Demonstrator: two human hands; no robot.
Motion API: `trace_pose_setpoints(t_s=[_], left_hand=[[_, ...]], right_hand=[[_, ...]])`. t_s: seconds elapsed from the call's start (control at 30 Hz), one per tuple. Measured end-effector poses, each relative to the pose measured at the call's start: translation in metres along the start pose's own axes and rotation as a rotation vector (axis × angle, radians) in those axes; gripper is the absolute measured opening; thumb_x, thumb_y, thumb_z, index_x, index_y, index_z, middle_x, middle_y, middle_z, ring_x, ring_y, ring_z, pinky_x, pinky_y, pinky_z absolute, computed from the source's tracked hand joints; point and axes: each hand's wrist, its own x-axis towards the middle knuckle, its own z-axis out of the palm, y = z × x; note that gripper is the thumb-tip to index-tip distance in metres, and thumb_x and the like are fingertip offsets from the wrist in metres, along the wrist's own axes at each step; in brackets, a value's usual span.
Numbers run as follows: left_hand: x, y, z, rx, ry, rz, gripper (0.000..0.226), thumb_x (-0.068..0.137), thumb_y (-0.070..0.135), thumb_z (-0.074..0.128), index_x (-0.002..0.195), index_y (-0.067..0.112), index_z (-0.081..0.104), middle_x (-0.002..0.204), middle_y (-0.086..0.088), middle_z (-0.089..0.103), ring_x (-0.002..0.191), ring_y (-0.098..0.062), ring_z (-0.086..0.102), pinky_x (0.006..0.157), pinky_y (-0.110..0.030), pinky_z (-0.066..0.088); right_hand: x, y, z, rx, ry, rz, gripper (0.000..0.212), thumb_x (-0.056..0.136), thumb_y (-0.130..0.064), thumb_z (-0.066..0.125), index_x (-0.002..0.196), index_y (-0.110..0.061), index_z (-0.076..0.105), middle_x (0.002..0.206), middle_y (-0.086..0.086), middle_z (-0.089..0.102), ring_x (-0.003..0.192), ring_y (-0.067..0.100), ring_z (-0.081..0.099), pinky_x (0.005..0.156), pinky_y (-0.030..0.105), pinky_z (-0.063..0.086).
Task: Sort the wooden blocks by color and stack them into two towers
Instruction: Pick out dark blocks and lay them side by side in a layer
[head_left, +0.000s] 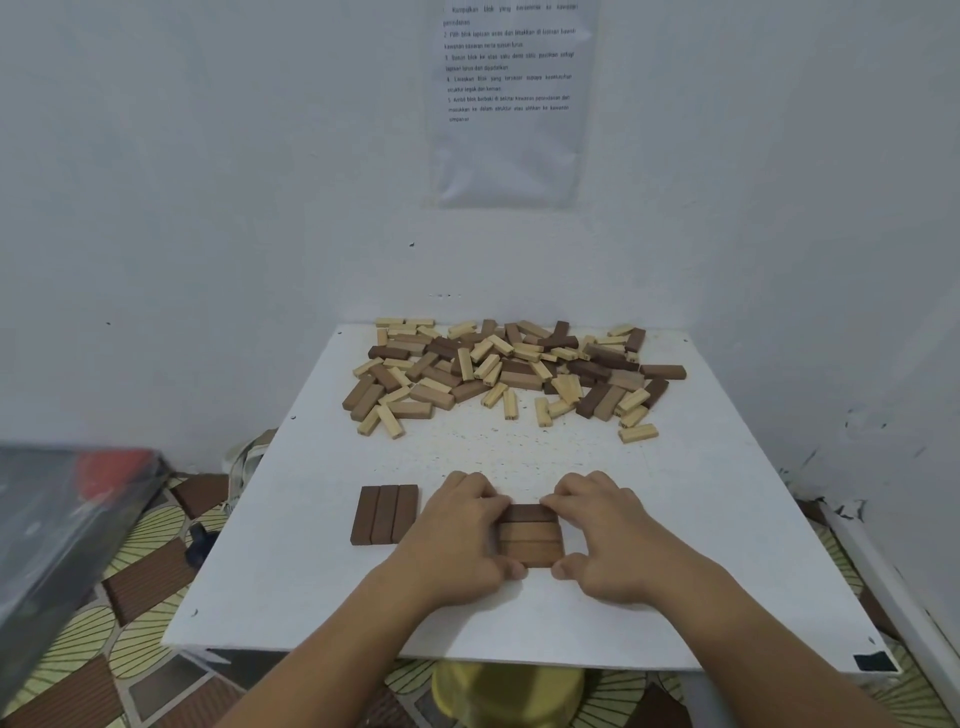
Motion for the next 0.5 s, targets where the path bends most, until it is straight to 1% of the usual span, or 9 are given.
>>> trace_pose_setpoints(t_s=[0.07,0.2,0.3,0.4,0.5], left_hand=[[0.001,0.003,-0.001,0.004,-0.001,-0.015,0.068,0.079,0.058,0.075,0.134,0.022,0.061,0.118,0.006,0.048,0.115,-0.014,0.036,0.096,-0.027,0.035],[0.0,0.004,0.001,0.001,0.018,-0.041,0.068,0.078,0.055,0.075,0.135,0.022,0.058,0.116,0.004,0.051,0.113,-0.015,0.039,0.095,-0.03,0.038],[0.002,0.007,-0.002,0.021,0.023,-0.017,0.06,0.075,0.054,0.074,0.125,0.024,0.063,0.11,0.006,0.053,0.106,-0.014,0.041,0.092,-0.03,0.039],[-0.001,0.003,-0.014,0.037,0.062,0.019,0.056,0.074,0.056,0.073,0.119,0.025,0.063,0.107,0.008,0.056,0.101,-0.013,0.044,0.091,-0.032,0.041],[-0.011,-0.014,-0.038,0.057,0.134,0.05,0.064,0.073,0.062,0.07,0.126,0.025,0.063,0.113,0.01,0.061,0.103,-0.012,0.048,0.095,-0.032,0.042]], right_hand=[[0.0,0.0,0.0,0.007,0.003,-0.002,0.071,0.086,-0.049,0.071,0.149,-0.03,0.044,0.126,-0.016,0.04,0.12,0.011,0.035,0.108,0.039,0.036],[0.0,0.001,0.002,0.038,0.033,-0.012,0.071,0.081,-0.052,0.071,0.144,-0.032,0.047,0.12,-0.019,0.04,0.115,0.009,0.036,0.104,0.036,0.036],[0.0,0.001,0.0,0.028,0.051,-0.04,0.067,0.077,-0.052,0.069,0.139,-0.032,0.05,0.117,-0.021,0.04,0.113,0.008,0.036,0.1,0.034,0.036],[0.003,-0.006,-0.007,0.0,0.071,-0.074,0.066,0.075,-0.054,0.067,0.134,-0.034,0.047,0.121,-0.019,0.041,0.114,0.009,0.037,0.099,0.034,0.038],[0.015,-0.025,-0.019,0.009,0.115,-0.134,0.067,0.073,-0.054,0.065,0.134,-0.032,0.048,0.122,-0.018,0.041,0.116,0.01,0.037,0.097,0.035,0.038]])
